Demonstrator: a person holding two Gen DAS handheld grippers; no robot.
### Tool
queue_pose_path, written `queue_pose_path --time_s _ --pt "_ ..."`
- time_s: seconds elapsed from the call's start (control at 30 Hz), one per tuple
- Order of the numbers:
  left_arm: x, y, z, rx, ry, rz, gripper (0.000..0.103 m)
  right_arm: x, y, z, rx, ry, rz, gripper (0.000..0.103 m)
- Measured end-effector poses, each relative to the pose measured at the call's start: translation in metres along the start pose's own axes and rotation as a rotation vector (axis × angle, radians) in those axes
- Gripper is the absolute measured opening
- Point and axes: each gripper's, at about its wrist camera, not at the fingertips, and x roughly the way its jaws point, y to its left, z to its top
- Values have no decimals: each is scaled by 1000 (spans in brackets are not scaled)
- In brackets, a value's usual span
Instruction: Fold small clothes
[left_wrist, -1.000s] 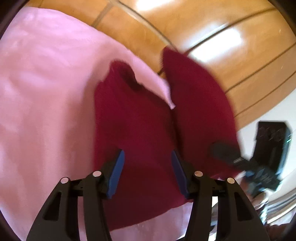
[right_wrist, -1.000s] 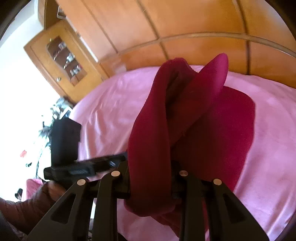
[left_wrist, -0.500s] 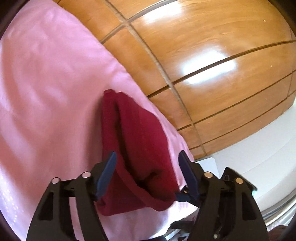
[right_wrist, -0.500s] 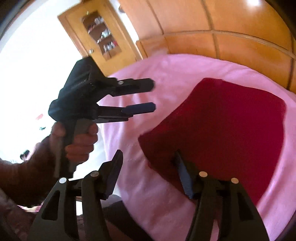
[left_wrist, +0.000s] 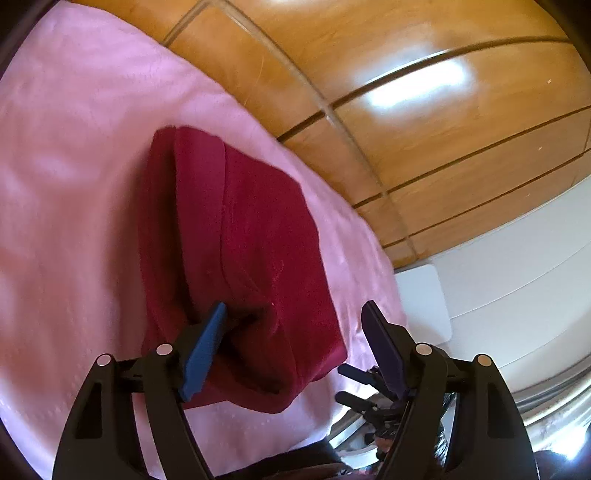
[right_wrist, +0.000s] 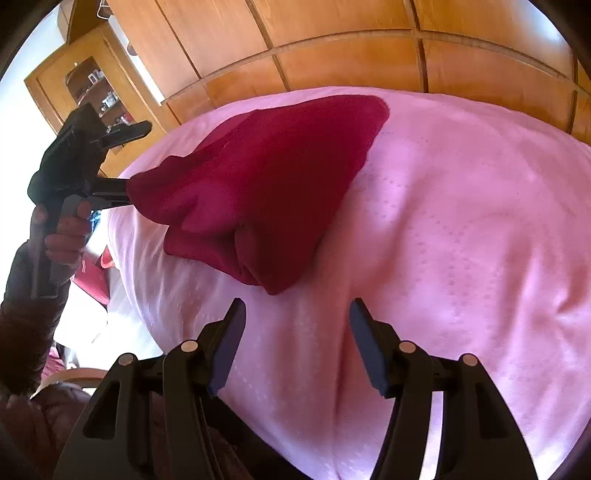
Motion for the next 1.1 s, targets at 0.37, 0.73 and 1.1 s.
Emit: queue_pose_path --time_s 0.37,0.73,1.1 --pt "26 -27 -1 201 72 221 11 27 20 18 -24 -21 -65 19" --pt "-26 7 -19 96 -51 180 5 20 23 -12 -119 -11 -110 9" --pt "-40 30 -42 47 -100 139 5 10 13 -16 -77 23 -52 33"
